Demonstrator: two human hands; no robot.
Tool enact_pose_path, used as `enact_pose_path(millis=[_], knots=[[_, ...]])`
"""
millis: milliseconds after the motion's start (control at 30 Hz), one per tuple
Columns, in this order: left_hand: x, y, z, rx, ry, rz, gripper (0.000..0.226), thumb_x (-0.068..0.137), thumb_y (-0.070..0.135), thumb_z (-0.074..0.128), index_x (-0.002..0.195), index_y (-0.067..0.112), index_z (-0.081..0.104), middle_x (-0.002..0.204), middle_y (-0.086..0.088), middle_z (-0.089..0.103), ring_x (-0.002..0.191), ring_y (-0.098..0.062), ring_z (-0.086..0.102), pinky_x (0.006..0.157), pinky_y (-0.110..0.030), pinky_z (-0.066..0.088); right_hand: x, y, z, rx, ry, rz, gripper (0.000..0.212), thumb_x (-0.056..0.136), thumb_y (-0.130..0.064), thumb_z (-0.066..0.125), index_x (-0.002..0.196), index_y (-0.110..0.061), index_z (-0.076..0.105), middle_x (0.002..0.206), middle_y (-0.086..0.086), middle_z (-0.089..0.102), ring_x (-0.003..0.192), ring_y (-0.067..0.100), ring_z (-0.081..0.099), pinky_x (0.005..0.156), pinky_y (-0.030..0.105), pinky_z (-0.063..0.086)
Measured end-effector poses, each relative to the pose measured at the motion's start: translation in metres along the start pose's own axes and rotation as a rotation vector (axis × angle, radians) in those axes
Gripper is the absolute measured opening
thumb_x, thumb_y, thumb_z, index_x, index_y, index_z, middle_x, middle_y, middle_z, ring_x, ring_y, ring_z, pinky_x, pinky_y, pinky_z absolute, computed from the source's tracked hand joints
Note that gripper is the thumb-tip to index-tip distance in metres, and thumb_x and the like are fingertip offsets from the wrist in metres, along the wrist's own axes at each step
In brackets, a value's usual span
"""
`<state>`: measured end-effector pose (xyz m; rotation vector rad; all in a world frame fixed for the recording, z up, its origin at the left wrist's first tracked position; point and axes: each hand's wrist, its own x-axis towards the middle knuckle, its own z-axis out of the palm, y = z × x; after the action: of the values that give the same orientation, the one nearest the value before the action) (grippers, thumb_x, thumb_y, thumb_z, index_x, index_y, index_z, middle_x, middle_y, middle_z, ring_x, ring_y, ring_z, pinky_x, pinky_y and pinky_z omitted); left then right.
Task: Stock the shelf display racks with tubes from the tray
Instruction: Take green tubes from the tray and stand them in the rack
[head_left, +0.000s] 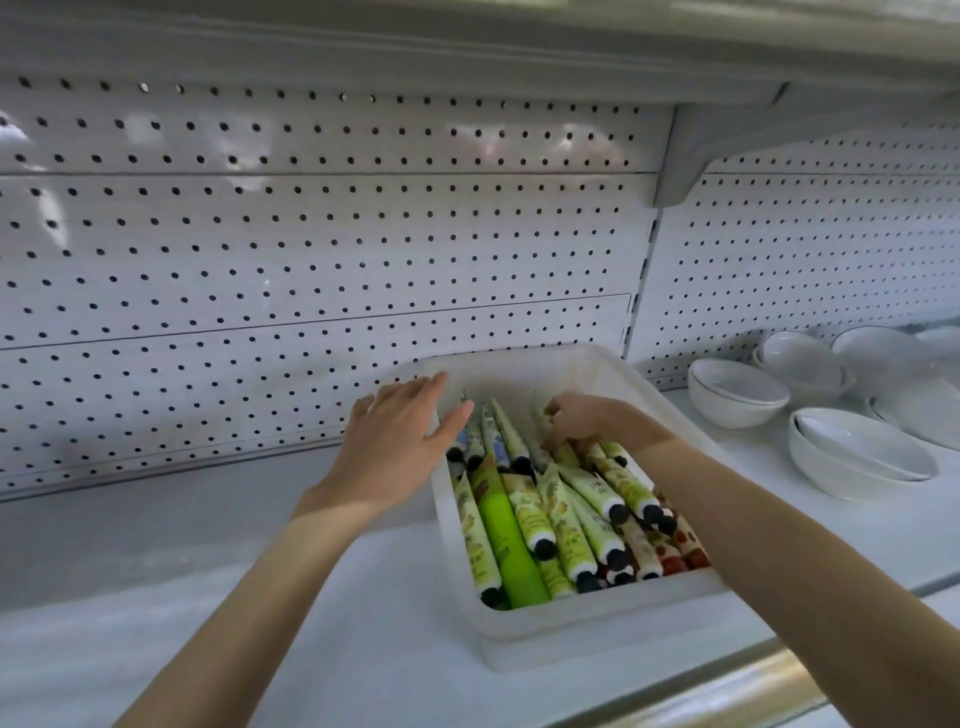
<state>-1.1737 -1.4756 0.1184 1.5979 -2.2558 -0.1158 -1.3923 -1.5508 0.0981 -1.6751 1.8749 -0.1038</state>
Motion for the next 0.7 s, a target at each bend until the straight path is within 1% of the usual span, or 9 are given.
enact_pose_path(millis=[67,133,200,300,367,467,567,633,700], knots=[[0.001,0.003,0.002,-0.012,-0.003,-0.006,0.059,0.096,0.052,0.024,0.147,0.023,0.023,0.15,0.003,0.032,0.138,-0.018,0.027,0.111,-0.037,0.019,0.0,0.002,-0.004,0.037,0.004,-0.038,0.035,0.084,-0.003,0.063,0.116,0.003,0.05,0.102,0.015,0.056,0.062,0.016,0.046,0.051,0.024,0.041],[0.001,0.005,0.004,-0.028,-0.001,-0.011,0.058,0.096,0.052,0.025,0.147,0.023,0.024,0.15,0.004,0.032,0.138,-0.017,0.027,0.11,-0.036,0.019,0.0,0.001,-0.007,0.066,0.046,-0.103,0.011,0.087,-0.005,0.061,0.092,-0.002,0.053,0.083,0.007,0.051,0.059,0.015,0.044,0.053,0.025,0.042],[0.001,0.006,0.005,-0.044,0.01,-0.015,0.058,0.096,0.052,0.026,0.146,0.023,0.026,0.15,0.004,0.033,0.137,-0.017,0.029,0.11,-0.035,0.02,-0.005,-0.005,-0.009,0.096,0.109,-0.183,0.013,0.092,-0.014,0.057,0.082,-0.009,0.05,0.077,0.003,0.048,0.063,0.013,0.046,0.061,0.027,0.046],[0.002,0.007,0.004,-0.08,0.038,-0.022,0.055,0.097,0.05,0.029,0.144,0.022,0.03,0.147,0.003,0.038,0.134,-0.019,0.033,0.108,-0.034,0.023,-0.012,-0.015,-0.013,0.173,0.183,-0.281,0.026,0.095,-0.029,0.053,0.083,-0.005,0.054,0.078,0.005,0.053,0.073,0.02,0.056,0.08,0.037,0.056],[0.003,0.008,0.003,-0.119,0.054,-0.025,0.053,0.097,0.048,0.032,0.143,0.021,0.032,0.145,0.002,0.041,0.132,-0.02,0.036,0.107,-0.034,0.025,-0.017,-0.02,-0.017,0.244,0.22,-0.329,0.027,0.094,-0.026,0.053,0.097,0.001,0.059,0.085,0.008,0.06,0.082,0.025,0.063,0.085,0.041,0.055],[0.006,0.008,0.002,-0.196,0.068,-0.025,0.051,0.096,0.044,0.038,0.14,0.02,0.038,0.141,0.002,0.046,0.128,-0.019,0.041,0.106,-0.036,0.031,-0.026,-0.026,-0.023,0.407,0.268,-0.387,0.031,0.094,-0.014,0.054,0.12,0.003,0.053,0.112,0.016,0.062,0.098,0.029,0.064,0.08,0.033,0.056],[0.009,0.008,0.003,-0.328,0.103,-0.016,0.047,0.095,0.039,0.047,0.135,0.017,0.045,0.136,0.001,0.051,0.125,-0.017,0.046,0.103,-0.035,0.036,-0.039,-0.032,-0.025,0.7,0.16,-0.5,0.03,0.093,-0.012,0.056,0.119,0.003,0.052,0.106,0.011,0.064,0.098,0.024,0.065,0.074,0.026,0.057],[0.011,0.01,0.003,-0.436,0.137,-0.004,0.042,0.093,0.033,0.052,0.131,0.014,0.05,0.13,0.002,0.055,0.12,-0.014,0.05,0.097,-0.026,0.038,-0.047,-0.037,-0.024,0.791,0.091,-0.595,0.029,0.091,-0.011,0.058,0.117,0.002,0.054,0.106,0.009,0.065,0.098,0.019,0.066,0.079,0.029,0.057],[0.012,0.014,0.001,-0.542,0.179,0.015,0.034,0.091,0.026,0.056,0.122,0.012,0.057,0.117,0.003,0.062,0.11,-0.011,0.055,0.086,-0.009,0.038,-0.052,-0.041,-0.023,0.875,0.041,-0.661,0.028,0.089,-0.009,0.06,0.113,0.005,0.055,0.104,0.008,0.066,0.097,0.017,0.067,0.081,0.03,0.057]])
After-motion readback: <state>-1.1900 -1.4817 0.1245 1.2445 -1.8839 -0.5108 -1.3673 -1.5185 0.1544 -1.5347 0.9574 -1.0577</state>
